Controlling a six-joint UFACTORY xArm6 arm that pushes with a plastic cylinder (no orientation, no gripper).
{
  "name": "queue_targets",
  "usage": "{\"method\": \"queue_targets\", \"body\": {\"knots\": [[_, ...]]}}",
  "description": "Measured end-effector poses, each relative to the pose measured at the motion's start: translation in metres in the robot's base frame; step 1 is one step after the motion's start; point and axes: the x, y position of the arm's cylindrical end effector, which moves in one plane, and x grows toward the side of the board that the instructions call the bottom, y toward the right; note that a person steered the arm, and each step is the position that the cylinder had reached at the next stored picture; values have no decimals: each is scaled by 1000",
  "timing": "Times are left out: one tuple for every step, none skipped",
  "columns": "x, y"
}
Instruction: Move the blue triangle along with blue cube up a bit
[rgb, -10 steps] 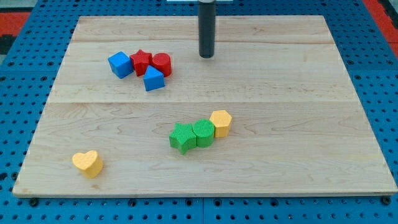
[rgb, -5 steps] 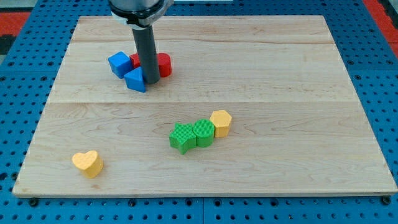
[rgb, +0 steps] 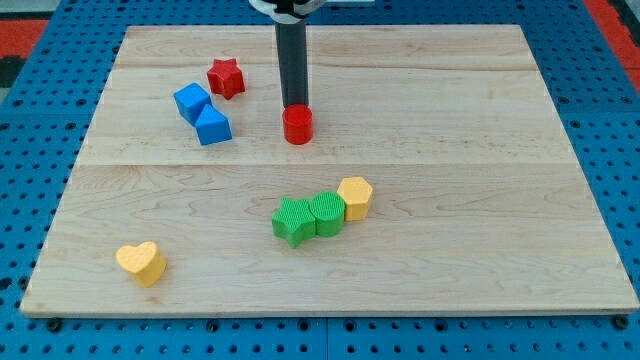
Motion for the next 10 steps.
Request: {"method": "queue_targets", "body": {"knots": [[3, 0], [15, 13], [15, 2], [24, -34], [39, -70], [58, -91], [76, -106], [73, -142], [41, -149], [14, -132]]}}
